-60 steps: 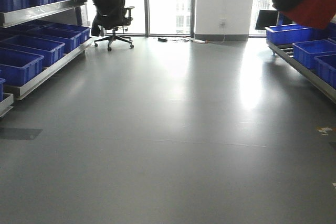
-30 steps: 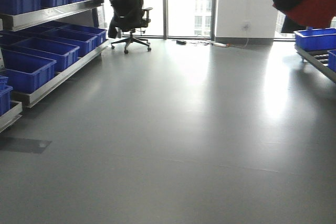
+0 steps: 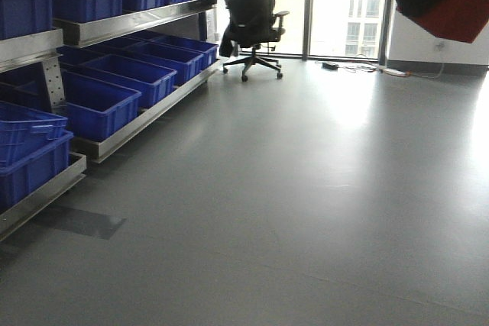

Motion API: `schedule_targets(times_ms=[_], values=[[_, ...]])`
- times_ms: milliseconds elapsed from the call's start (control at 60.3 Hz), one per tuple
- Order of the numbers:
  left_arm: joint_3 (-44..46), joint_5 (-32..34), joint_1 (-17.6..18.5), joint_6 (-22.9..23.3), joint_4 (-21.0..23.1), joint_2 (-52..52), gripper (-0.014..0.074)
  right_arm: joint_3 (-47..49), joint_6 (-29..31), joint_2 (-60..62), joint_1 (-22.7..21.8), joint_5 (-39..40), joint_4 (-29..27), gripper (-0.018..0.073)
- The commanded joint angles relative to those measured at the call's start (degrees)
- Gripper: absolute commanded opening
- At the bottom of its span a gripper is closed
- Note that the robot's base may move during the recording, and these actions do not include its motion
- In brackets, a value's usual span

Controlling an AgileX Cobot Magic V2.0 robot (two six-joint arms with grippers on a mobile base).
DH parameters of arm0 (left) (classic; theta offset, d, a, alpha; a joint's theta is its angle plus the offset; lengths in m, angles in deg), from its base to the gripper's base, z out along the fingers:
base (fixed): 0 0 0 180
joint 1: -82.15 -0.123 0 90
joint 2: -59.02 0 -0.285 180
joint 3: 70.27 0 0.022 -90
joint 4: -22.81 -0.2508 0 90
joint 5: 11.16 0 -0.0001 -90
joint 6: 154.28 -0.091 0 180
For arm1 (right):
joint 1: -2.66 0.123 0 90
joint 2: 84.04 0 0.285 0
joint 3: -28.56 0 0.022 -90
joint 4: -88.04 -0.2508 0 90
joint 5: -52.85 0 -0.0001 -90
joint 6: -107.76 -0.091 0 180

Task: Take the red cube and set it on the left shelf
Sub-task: 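Drive the base to the shelf of blue bins, holding the cube, then extend the right gripper with the red cube over a blue shelf bin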

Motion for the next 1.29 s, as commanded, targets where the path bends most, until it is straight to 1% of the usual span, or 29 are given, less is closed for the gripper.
schedule_targets(times_ms=[0, 1278], values=[[-1.32, 5.16, 0.23, 0.05, 0.43, -0.82, 0.0101, 1.61, 0.53, 1.06, 0.09, 3.93, -0.58, 0.0055], [-1.32, 5.16, 0.23, 0.05, 0.43, -0.82, 0.0101, 1.61, 0.53, 1.06, 0.09, 3.93, -0.58, 0.0055]])
